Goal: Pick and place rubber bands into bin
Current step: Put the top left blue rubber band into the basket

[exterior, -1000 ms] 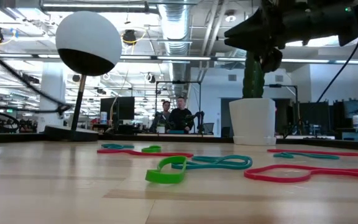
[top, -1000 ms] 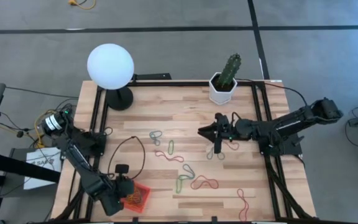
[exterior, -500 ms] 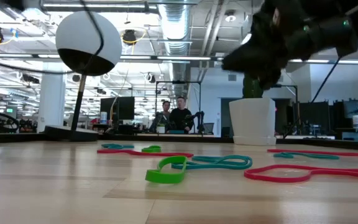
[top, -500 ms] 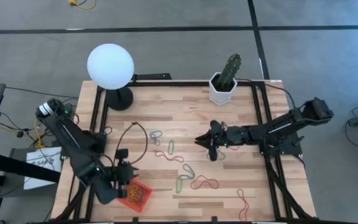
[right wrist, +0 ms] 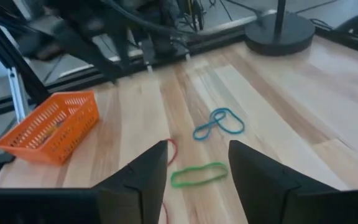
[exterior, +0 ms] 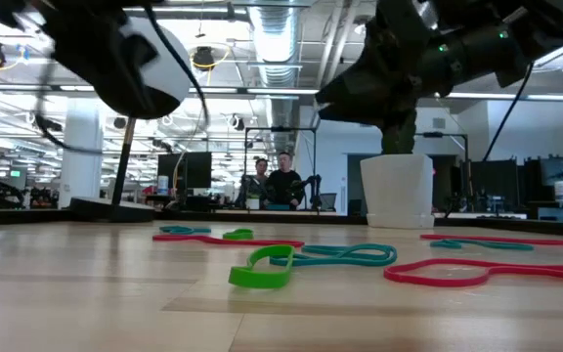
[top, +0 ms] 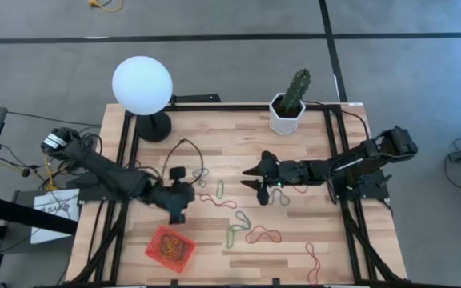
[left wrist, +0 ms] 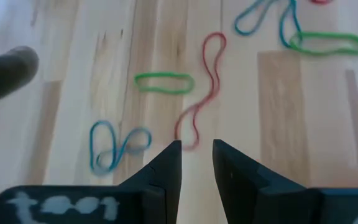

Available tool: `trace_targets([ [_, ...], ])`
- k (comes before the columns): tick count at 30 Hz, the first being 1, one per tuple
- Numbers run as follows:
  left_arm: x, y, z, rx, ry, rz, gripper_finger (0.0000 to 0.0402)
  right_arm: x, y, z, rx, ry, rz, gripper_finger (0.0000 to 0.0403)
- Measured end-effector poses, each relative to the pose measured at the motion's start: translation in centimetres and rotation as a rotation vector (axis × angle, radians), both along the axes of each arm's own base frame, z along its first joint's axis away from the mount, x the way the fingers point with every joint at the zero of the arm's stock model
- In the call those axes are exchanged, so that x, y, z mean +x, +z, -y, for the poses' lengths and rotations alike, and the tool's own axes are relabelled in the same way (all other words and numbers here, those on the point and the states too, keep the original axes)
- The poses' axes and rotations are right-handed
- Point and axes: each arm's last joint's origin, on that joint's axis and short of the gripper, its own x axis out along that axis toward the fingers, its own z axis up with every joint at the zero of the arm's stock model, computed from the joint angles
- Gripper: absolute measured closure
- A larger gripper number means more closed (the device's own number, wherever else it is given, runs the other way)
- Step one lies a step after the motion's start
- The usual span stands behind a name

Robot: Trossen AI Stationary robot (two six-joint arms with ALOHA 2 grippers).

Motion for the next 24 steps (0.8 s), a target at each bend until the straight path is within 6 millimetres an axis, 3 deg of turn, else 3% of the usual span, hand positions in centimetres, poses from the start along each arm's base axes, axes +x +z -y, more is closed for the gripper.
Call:
trace_targets([
  [6,1.6,-3.0,-4.1,-0.131,0.033,0.11,0.0319,-0.1,-0.1,-0.4,-0.001,0.015,-0.009,0.0229],
  [12,0.2,-7.0,-7.9,-0.137,0.174,0.107,0.0319,-0.2,-0.4,-0.4,-0.01,0.017,-0.048,0.0231],
  [18,-0.9,-9.0,-9.6,-0.199,0.198,0.132,0.032,-0.1,-0.4,0.1,-0.091,0.027,-0.052,0.0229],
  [24,-1.1,-9.3,-10.4,-0.191,0.219,0.148,0.032,0.0,-0.3,0.9,-0.104,0.003,-0.043,0.0231],
])
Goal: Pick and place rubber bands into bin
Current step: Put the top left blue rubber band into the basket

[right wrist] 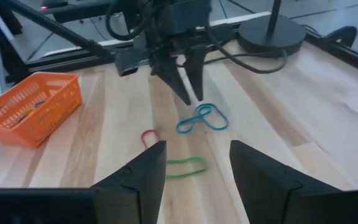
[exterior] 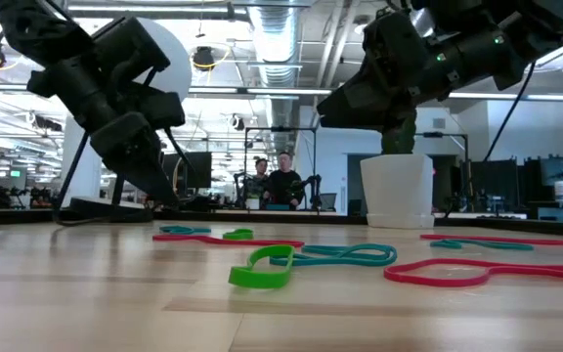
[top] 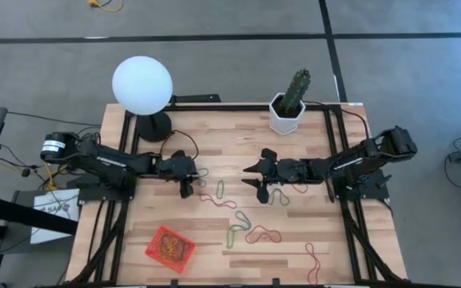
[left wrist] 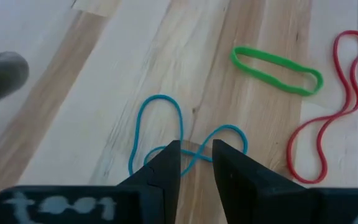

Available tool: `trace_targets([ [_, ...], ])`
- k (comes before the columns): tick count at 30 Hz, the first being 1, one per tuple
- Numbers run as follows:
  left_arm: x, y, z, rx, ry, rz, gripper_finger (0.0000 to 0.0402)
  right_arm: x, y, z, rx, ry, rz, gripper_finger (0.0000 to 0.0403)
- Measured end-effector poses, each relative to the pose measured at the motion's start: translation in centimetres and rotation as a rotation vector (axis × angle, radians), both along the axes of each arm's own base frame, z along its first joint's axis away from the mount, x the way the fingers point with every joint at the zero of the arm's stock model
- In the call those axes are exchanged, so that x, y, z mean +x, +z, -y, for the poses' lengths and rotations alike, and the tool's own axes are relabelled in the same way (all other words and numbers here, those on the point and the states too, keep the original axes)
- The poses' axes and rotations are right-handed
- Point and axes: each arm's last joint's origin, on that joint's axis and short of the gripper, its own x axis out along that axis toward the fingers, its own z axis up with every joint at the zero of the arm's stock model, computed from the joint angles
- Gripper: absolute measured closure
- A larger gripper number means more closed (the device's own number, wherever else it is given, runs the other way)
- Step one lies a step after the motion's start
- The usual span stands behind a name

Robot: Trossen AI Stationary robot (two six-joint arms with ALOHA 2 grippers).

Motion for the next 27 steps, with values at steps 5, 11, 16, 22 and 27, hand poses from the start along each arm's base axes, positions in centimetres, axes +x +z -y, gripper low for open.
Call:
trace_targets([
  [5,0.0,-0.2,-0.2,-0.011,-0.003,-0.007,0.032,0.1,0.1,1.0,0.001,-0.036,0.007,0.0229],
  [11,0.7,-2.0,-0.2,-0.047,0.02,-0.052,0.032,0.1,0.1,1.5,0.014,-0.056,0.009,0.0233],
  [16,1.5,-3.1,-0.3,-0.023,0.019,-0.037,0.032,0.1,0.1,1.3,0.018,-0.054,0.009,0.0237],
  [22,1.7,-4.1,-0.3,0.003,0.053,-0.075,0.0334,0.1,0.0,0.7,0.028,-0.036,0.009,0.0237],
  [27,2.0,-4.1,-0.2,0.028,0.033,-0.042,0.0392,0.0,0.0,0.2,0.067,-0.032,0.006,0.0241],
])
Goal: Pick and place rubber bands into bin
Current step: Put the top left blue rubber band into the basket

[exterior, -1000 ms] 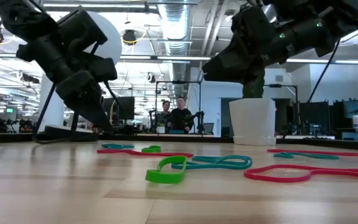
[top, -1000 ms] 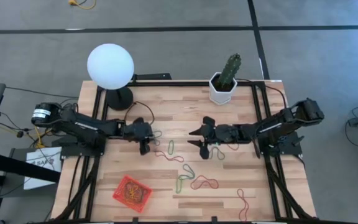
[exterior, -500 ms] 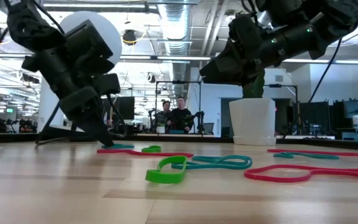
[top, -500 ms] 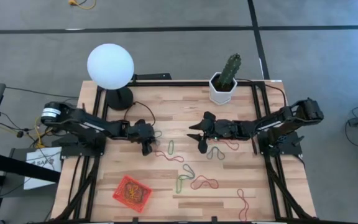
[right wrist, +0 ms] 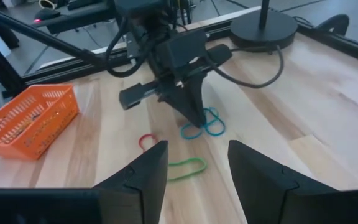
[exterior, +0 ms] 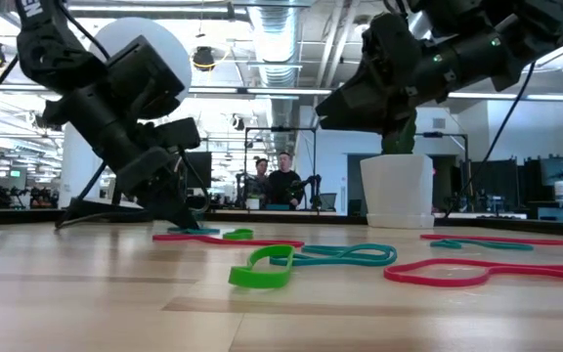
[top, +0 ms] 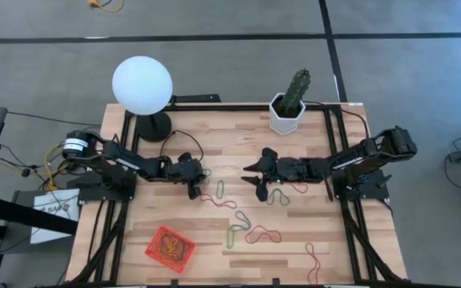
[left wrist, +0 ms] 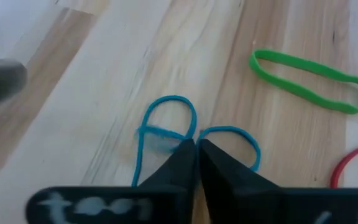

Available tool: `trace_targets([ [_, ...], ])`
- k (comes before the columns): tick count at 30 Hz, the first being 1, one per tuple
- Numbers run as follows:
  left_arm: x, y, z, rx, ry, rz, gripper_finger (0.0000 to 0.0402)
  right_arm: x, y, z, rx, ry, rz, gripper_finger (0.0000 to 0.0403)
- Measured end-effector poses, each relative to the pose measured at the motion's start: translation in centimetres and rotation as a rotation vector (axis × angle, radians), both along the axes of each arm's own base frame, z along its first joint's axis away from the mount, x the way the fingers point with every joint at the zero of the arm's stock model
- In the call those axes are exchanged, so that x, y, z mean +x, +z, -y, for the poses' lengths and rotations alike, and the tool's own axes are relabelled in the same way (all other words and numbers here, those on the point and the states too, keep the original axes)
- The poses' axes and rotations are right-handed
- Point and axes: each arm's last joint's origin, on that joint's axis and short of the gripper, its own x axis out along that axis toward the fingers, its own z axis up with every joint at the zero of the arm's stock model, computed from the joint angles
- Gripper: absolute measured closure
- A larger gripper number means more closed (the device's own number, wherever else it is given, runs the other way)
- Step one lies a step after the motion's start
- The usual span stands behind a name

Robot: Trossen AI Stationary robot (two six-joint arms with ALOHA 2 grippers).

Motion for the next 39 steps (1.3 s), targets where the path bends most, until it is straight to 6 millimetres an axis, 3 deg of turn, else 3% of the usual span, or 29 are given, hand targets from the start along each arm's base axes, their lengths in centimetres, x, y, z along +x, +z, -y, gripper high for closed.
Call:
trace_targets([
  [6,0.6,1.5,0.7,-0.03,-0.064,0.079,0.04,-0.1,0.0,-1.0,0.014,0.029,-0.001,0.0243],
  [11,1.0,5.4,2.6,-0.136,-0.181,0.112,0.0401,-0.2,0.0,-1.7,0.044,0.042,0.001,0.0244],
  [17,-1.0,11.6,6.5,-0.185,-0.329,0.1,0.0401,-0.4,-0.2,-2.5,0.112,0.04,-0.014,0.0246],
  [22,-3.6,15.0,10.7,-0.28,-0.423,0.135,0.0401,-0.8,-0.5,-3.5,0.143,0.061,-0.048,0.0247],
  [27,-6.4,15.1,15.2,-0.374,-0.504,0.104,0.0401,-1.1,-0.7,-4.6,0.145,0.097,-0.069,0.025],
  [32,-8.4,13.2,19.4,-0.379,-0.479,0.052,0.0401,-1.4,-0.7,-5.7,0.143,0.137,-0.072,0.025],
  [39,-8.3,8.8,22.8,-0.26,-0.431,0.01,0.0401,-1.7,-0.7,-6.4,0.14,0.165,-0.081,0.0253],
])
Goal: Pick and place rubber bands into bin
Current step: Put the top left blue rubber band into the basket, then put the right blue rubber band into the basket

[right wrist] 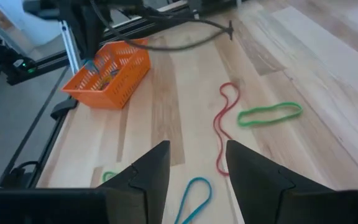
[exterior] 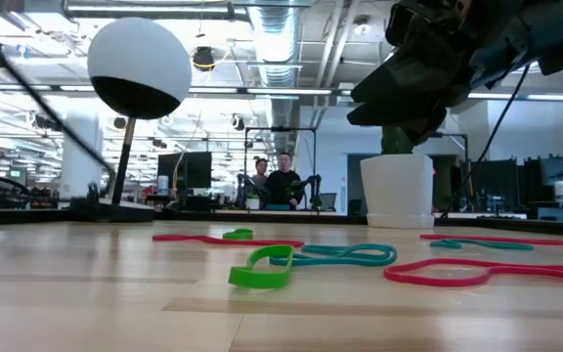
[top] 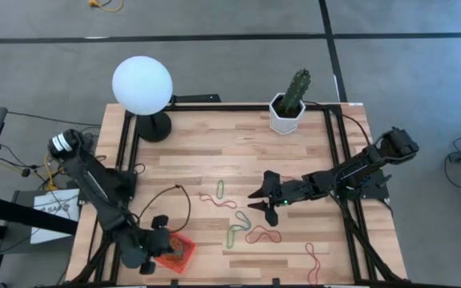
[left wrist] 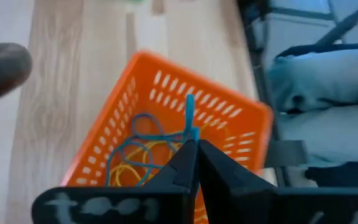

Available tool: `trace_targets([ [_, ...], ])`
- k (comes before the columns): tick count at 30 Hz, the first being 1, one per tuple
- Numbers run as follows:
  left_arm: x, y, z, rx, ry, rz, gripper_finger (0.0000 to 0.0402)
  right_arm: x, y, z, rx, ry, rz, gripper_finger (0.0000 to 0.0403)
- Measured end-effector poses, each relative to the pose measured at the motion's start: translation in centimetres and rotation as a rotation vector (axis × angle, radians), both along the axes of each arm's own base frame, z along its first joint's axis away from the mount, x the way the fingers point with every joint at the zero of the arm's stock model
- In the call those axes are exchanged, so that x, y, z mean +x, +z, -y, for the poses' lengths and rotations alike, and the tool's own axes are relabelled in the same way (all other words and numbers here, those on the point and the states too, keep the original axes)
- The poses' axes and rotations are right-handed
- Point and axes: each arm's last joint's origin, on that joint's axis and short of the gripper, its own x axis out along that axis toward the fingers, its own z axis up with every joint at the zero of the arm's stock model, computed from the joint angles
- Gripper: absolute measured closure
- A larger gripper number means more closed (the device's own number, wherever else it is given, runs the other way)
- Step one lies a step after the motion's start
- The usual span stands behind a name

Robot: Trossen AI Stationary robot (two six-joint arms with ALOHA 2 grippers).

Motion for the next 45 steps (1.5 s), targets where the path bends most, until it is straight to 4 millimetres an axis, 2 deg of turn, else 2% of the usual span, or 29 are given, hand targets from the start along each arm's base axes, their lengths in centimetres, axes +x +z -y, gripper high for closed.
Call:
trace_targets([
  [6,0.6,-1.9,0.5,-0.041,0.058,-0.097,0.039,0.0,0.0,0.0,0.002,0.0,0.004,0.0251],
  [16,0.8,-2.0,0.1,0.017,0.05,-0.082,0.0346,0.0,0.0,0.0,0.001,0.0,0.002,0.0248],
  [21,1.9,-1.9,-0.8,0.1,0.04,-0.037,0.0337,0.2,0.1,0.6,-0.003,-0.019,0.008,0.025],
  [24,2.9,-0.7,-1.6,0.134,0.059,-0.012,0.034,0.4,0.1,1.3,-0.004,-0.045,0.007,0.0253],
  [29,3.9,3.2,-2.8,0.202,0.043,0.111,0.0342,0.4,-0.1,1.2,-0.029,-0.027,-0.003,0.0259],
  [33,3.7,6.6,-4.3,0.318,0.077,0.276,0.0342,0.0,0.1,0.9,-0.08,0.01,-0.01,0.0264],
  [36,3.0,7.7,-5.8,0.371,0.179,0.344,0.0342,-0.9,0.3,1.1,-0.127,0.028,-0.083,0.0267],
  [39,2.4,7.2,-6.9,0.378,0.237,0.342,0.0342,-2.3,0.5,1.5,-0.157,0.03,-0.201,0.0271],
  [45,1.7,3.6,-7.9,0.377,0.33,0.306,0.0342,-4.4,0.0,2.2,-0.042,-0.091,-0.41,0.0275],
])
